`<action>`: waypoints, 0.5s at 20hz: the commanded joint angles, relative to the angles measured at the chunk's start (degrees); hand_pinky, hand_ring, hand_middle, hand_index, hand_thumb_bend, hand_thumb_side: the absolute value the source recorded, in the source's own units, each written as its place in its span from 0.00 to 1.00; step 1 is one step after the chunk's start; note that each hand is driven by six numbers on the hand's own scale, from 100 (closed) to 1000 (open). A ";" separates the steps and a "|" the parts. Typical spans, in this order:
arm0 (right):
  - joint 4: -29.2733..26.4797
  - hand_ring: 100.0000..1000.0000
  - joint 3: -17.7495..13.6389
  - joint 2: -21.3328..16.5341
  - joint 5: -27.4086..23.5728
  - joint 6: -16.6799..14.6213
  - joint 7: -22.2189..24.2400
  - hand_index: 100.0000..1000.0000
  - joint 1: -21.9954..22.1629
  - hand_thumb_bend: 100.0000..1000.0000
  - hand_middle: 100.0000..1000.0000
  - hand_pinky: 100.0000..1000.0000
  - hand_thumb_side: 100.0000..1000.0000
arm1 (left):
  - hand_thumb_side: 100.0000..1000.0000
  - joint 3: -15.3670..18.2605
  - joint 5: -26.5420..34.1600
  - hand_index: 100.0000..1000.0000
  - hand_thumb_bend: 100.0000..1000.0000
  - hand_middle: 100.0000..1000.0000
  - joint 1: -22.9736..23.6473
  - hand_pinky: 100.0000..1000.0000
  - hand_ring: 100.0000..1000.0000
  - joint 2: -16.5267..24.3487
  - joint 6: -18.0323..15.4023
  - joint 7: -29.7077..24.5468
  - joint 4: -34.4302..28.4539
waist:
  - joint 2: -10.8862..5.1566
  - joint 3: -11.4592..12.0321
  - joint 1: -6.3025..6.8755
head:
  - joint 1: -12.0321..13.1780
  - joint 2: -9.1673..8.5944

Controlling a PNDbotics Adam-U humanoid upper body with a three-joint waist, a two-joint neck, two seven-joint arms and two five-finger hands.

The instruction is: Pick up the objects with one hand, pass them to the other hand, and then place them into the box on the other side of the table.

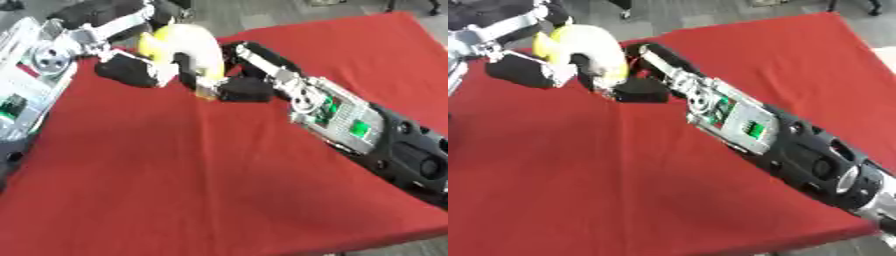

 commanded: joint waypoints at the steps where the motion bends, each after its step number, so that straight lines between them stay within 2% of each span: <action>1: -0.73 0.69 -1.51 -2.02 1.92 0.59 0.44 0.67 -0.76 0.38 0.67 0.45 0.82 | 0.24 2.19 -0.33 0.25 0.00 0.25 -1.20 0.74 0.49 2.52 0.02 -1.96 -0.84 | -0.24 -0.03 0.34 | 0.19 -0.12; 6: -0.73 0.69 -2.36 -2.08 3.42 1.26 0.71 0.67 -0.88 0.37 0.68 0.45 0.78 | 0.20 6.96 -0.49 0.24 0.00 0.23 -0.37 0.76 0.47 3.43 1.98 0.10 -3.01 | -0.36 -0.12 0.11 | 0.66 -0.12; 10: -0.73 0.69 -2.93 -2.05 4.09 1.67 0.35 0.67 -0.15 0.36 0.68 0.45 0.74 | 0.18 10.01 1.57 0.22 0.00 0.21 0.09 0.80 0.45 3.93 4.81 0.74 2.36 | -0.76 -0.73 -0.05 | 2.24 -0.12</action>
